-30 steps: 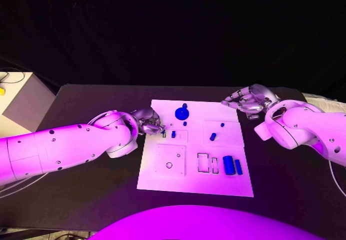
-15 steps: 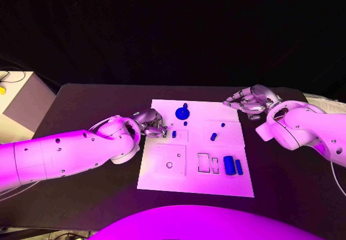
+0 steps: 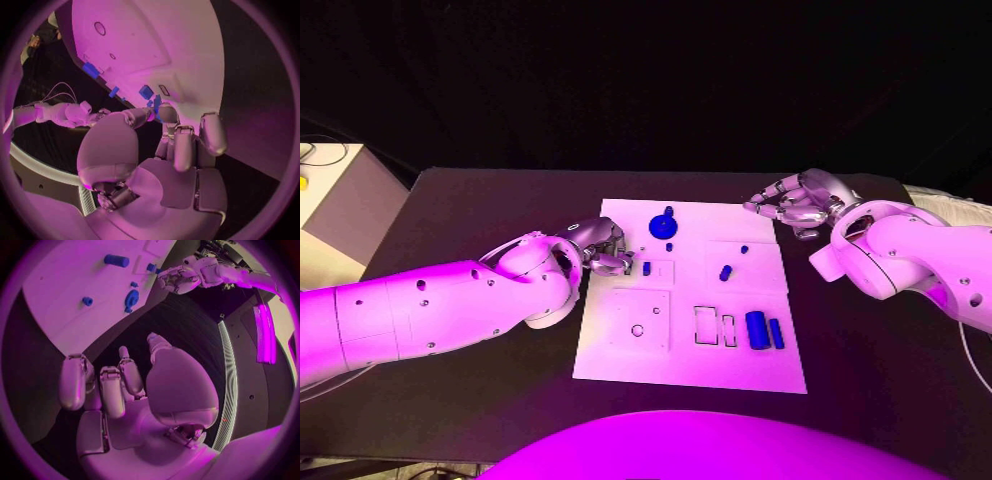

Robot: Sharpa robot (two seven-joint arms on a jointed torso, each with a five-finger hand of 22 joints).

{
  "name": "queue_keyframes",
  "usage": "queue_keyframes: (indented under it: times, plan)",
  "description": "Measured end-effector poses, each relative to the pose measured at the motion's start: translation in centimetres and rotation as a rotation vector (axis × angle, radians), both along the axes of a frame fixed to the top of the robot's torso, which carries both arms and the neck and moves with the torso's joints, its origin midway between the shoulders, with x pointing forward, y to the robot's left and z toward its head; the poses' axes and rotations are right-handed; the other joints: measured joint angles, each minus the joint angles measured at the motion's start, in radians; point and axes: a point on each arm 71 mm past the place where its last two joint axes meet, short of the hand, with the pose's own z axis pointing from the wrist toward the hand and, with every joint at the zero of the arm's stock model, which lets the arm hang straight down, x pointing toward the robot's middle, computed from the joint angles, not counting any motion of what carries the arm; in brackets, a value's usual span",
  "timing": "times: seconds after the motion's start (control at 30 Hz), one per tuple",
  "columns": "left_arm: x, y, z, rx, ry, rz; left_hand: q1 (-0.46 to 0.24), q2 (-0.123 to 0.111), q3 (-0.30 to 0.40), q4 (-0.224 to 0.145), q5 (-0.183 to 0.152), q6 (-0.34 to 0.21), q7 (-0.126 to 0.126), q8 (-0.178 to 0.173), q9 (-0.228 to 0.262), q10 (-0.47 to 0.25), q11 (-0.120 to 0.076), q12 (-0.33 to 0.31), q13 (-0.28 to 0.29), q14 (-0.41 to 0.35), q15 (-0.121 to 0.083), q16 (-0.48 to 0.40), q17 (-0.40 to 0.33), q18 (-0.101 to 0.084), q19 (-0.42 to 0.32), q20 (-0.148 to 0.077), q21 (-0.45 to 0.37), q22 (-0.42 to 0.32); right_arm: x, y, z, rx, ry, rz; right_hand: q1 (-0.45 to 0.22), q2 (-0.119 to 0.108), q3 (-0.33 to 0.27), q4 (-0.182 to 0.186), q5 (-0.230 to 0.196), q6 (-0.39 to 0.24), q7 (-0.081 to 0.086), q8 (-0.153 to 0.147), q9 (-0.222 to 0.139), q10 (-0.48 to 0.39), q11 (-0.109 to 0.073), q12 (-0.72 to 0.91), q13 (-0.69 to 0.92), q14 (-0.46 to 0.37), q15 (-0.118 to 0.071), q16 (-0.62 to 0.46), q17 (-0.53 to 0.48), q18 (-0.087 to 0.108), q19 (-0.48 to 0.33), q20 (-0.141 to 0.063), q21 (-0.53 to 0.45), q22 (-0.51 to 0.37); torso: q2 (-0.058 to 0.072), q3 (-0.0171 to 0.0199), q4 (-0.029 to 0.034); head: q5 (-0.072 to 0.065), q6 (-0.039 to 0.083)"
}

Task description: Assemble the parts on the task board

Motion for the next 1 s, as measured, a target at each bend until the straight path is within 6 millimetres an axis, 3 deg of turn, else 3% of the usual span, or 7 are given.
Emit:
queue_keyframes:
  times: [1.0]
  plan:
    - [0.19,-0.03,-0.64,0.065,0.089,0.017,0.005,-0.003,0.001,0.001,-0.003,0.007,0.000,-0.004,-0.005,0.003,0.001,0.005,0.009,0.000,0.000,0.000,0.000,0.000,0.000,0.000,0.004,0.002,-0.01,-0.03,0.00,0.000,0.000,0.000,0.000,0.000,0.000,0.000,0.000,0.000,0.000,0.000,0.000,0.000,0.000,0.000,0.000,0.000,0.000,0.000,0.001,0.000,0.000,0.000,0.000,0.000,0.000,-0.0004,0.0007,-0.006,0.000]
